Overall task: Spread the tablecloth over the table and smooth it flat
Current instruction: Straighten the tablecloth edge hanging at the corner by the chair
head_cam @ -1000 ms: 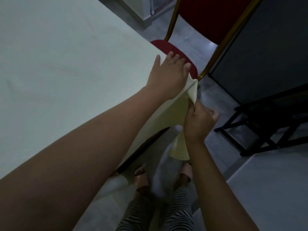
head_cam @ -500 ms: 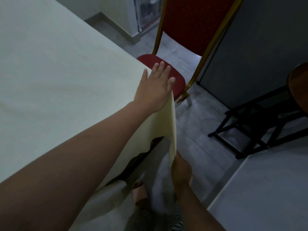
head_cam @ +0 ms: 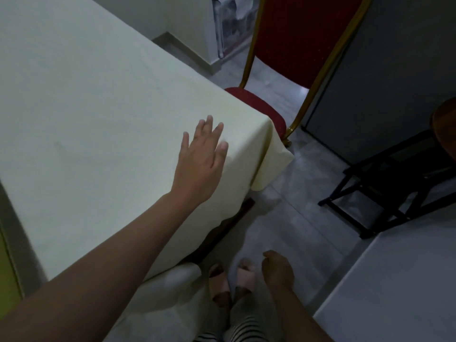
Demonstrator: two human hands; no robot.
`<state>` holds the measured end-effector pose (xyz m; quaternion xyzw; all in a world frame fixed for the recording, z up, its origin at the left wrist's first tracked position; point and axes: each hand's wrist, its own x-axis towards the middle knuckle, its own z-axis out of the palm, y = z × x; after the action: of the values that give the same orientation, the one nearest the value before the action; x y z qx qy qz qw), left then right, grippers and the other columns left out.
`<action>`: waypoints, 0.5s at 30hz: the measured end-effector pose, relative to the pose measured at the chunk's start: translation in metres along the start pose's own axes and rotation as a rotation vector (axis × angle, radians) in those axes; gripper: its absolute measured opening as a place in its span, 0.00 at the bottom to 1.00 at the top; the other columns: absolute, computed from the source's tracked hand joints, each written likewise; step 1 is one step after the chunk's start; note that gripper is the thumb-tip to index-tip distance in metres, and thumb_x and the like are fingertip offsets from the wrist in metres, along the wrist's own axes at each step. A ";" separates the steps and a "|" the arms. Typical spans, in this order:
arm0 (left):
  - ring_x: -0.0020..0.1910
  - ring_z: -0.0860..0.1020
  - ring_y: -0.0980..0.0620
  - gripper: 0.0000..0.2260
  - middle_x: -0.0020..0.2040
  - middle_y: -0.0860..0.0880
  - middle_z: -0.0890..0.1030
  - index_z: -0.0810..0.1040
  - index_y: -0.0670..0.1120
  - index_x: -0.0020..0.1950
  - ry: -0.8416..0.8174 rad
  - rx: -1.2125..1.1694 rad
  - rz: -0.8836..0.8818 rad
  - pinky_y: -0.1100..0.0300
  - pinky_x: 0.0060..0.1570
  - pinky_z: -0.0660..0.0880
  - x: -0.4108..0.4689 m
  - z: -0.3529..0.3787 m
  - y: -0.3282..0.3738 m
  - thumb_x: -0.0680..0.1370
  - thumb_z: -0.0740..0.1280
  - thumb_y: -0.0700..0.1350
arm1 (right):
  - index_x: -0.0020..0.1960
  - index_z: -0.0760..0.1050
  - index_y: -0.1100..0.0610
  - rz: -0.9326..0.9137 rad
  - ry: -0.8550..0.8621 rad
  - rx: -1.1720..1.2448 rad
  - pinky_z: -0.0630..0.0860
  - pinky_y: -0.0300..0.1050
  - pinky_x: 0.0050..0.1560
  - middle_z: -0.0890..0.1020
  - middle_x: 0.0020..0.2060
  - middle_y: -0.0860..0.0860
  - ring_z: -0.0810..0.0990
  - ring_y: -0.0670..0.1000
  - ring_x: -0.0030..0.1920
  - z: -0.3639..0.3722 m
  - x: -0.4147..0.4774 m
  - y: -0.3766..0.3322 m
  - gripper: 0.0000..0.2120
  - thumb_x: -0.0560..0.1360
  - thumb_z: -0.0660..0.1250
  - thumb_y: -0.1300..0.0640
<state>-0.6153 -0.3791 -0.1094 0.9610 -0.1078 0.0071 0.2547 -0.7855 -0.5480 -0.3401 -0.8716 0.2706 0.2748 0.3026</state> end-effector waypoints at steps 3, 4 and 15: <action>0.78 0.46 0.54 0.24 0.79 0.50 0.50 0.55 0.50 0.78 -0.049 0.045 -0.031 0.51 0.76 0.41 -0.004 -0.009 -0.006 0.83 0.44 0.56 | 0.65 0.73 0.54 -0.011 -0.014 -0.010 0.70 0.41 0.56 0.78 0.62 0.54 0.76 0.54 0.61 -0.010 -0.006 -0.021 0.16 0.78 0.61 0.56; 0.78 0.45 0.54 0.24 0.79 0.50 0.50 0.54 0.50 0.78 -0.083 0.063 -0.046 0.51 0.76 0.41 -0.005 -0.010 -0.009 0.83 0.45 0.55 | 0.63 0.75 0.55 -0.003 -0.001 0.019 0.71 0.40 0.53 0.79 0.60 0.54 0.77 0.54 0.58 -0.009 -0.007 -0.027 0.14 0.78 0.60 0.59; 0.78 0.48 0.51 0.24 0.79 0.48 0.51 0.52 0.47 0.78 -0.231 0.125 0.001 0.50 0.75 0.44 -0.034 -0.001 -0.034 0.84 0.45 0.53 | 0.45 0.80 0.59 -0.108 0.337 0.345 0.69 0.41 0.36 0.81 0.40 0.55 0.77 0.51 0.40 -0.021 -0.037 -0.090 0.12 0.79 0.58 0.59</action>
<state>-0.6414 -0.3430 -0.1277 0.9694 -0.1361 -0.0966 0.1800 -0.7471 -0.4904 -0.2686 -0.8538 0.3132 0.0586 0.4116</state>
